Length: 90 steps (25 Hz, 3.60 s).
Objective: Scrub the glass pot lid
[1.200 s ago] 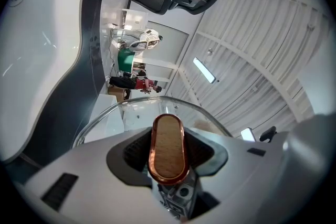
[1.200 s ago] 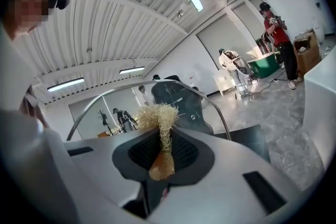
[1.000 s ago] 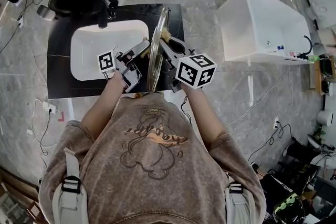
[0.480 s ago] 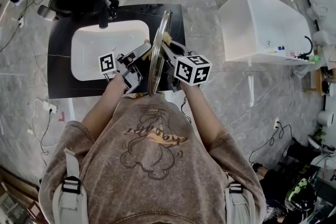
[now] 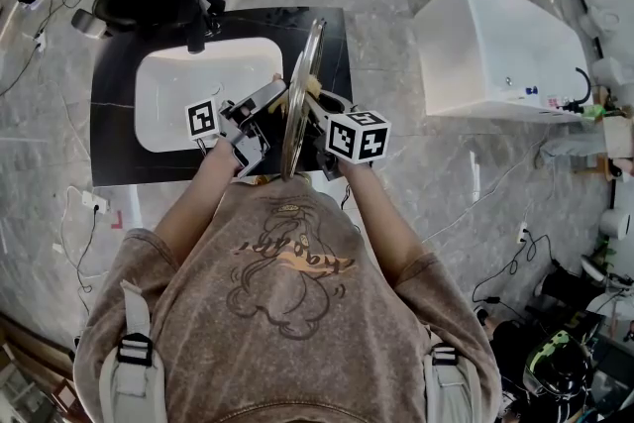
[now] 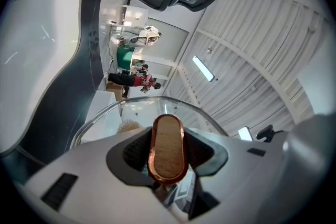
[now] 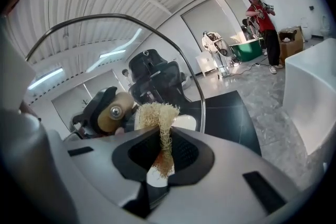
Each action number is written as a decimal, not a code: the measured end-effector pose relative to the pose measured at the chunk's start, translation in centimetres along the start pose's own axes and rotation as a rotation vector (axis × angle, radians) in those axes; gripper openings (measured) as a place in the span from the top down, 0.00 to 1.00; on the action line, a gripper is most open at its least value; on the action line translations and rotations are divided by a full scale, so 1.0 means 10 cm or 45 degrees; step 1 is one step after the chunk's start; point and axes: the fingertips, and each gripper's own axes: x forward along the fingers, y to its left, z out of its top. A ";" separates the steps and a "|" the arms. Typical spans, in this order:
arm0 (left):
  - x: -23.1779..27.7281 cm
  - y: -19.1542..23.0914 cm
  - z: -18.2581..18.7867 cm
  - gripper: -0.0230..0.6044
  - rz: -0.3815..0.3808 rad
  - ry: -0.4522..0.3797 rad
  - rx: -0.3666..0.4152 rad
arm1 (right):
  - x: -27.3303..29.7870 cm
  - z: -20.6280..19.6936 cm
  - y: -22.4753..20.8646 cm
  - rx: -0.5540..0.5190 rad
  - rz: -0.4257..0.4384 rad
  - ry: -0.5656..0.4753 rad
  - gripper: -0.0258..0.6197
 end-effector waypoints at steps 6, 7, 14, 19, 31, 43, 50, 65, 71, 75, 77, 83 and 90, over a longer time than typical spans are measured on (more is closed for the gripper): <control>-0.01 0.03 0.00 0.68 0.018 0.010 0.020 | 0.01 -0.14 0.00 0.008 -0.006 0.037 0.88; -0.01 0.03 0.00 0.68 0.019 0.010 0.025 | 0.01 -0.14 0.00 0.005 -0.002 0.037 0.88; -0.03 -0.01 0.10 0.68 0.096 -0.001 0.150 | -0.12 -0.13 -0.17 0.020 -0.043 0.007 0.88; -0.08 -0.01 0.23 0.68 0.247 0.011 0.330 | -0.36 -0.09 -0.40 0.053 -0.119 -0.044 0.88; -0.17 0.30 0.27 0.68 0.887 0.455 1.086 | -0.81 -0.41 -0.70 0.101 -0.272 -0.062 0.88; -0.38 0.74 0.26 0.68 1.248 0.912 1.518 | -0.95 -0.50 -0.84 0.067 -0.364 -0.051 0.88; -0.35 0.91 0.17 0.68 1.246 0.995 1.510 | -0.95 -0.49 -0.87 0.076 -0.383 -0.067 0.88; -0.22 1.55 -0.30 0.68 1.247 1.249 1.462 | -1.30 -0.56 -1.18 0.148 -0.542 -0.118 0.88; -0.15 1.73 -0.41 0.68 1.261 1.354 1.486 | -1.34 -0.62 -1.22 0.181 -0.550 -0.127 0.88; -0.15 1.85 -0.42 0.68 1.273 1.388 1.494 | -1.37 -0.67 -1.25 0.206 -0.557 -0.131 0.88; -0.15 1.89 -0.44 0.68 1.282 1.403 1.497 | -1.38 -0.69 -1.25 0.211 -0.560 -0.133 0.88; -0.17 1.96 -0.51 0.68 1.288 1.427 1.527 | -1.40 -0.68 -1.27 0.215 -0.556 -0.134 0.88; -0.13 1.93 -0.50 0.65 1.265 1.411 1.547 | -1.32 -0.64 -1.24 0.200 -0.525 -0.126 0.88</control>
